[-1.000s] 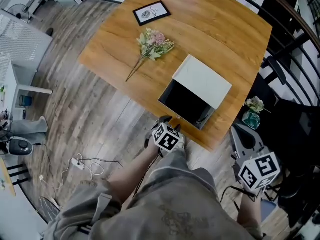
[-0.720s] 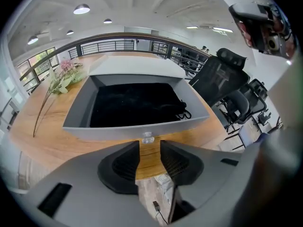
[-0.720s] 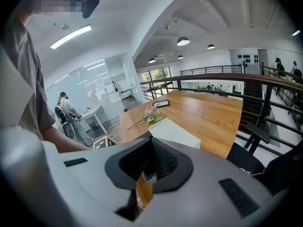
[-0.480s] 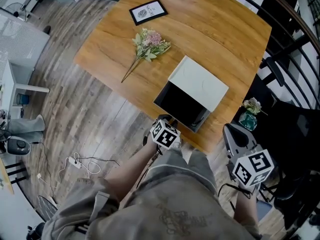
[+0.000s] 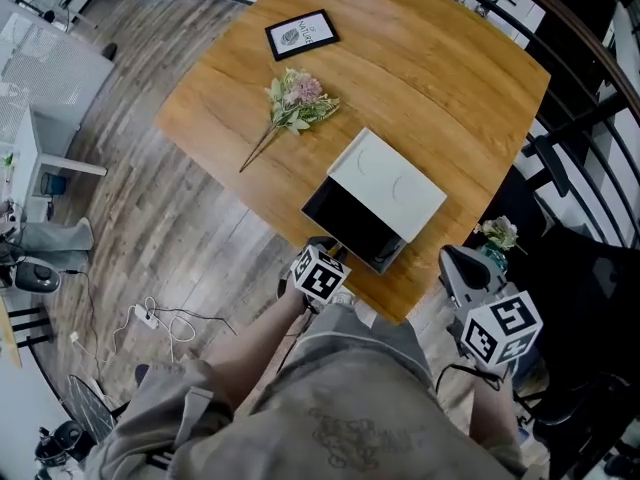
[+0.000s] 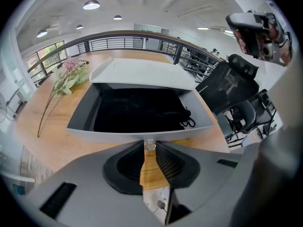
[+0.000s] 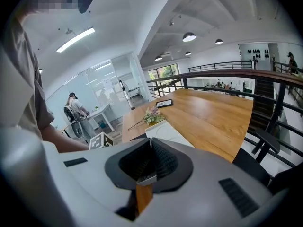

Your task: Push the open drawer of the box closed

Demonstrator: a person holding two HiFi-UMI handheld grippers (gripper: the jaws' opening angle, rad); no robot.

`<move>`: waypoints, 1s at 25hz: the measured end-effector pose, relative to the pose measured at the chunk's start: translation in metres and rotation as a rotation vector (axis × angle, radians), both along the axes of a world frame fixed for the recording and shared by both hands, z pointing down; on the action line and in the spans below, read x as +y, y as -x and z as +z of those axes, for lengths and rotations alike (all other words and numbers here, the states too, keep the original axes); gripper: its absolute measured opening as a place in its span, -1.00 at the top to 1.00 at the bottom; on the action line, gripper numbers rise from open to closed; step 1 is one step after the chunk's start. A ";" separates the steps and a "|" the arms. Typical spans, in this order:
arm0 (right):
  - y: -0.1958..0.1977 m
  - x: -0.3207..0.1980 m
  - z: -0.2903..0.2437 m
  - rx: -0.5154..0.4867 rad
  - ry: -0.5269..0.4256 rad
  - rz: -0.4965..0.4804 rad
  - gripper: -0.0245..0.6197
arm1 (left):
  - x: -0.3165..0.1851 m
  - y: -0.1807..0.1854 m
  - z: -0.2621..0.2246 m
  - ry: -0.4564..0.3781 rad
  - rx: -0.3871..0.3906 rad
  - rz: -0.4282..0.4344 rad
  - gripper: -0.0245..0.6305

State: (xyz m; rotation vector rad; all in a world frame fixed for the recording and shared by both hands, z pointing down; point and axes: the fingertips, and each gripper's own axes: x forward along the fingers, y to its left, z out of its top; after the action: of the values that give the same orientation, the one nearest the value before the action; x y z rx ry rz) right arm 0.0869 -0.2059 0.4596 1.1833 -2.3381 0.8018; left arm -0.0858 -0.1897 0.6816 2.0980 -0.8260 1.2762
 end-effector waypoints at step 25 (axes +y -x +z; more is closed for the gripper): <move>-0.077 -0.023 0.021 -0.075 0.033 -0.042 0.82 | -0.087 -0.052 -0.001 -0.036 -0.028 -0.169 0.66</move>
State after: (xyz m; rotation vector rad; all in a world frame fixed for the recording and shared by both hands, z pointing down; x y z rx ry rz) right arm 0.1643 -0.2290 0.4808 1.1044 -2.3915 0.8810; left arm -0.0337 -0.2764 0.6805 1.9951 -1.0223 1.2115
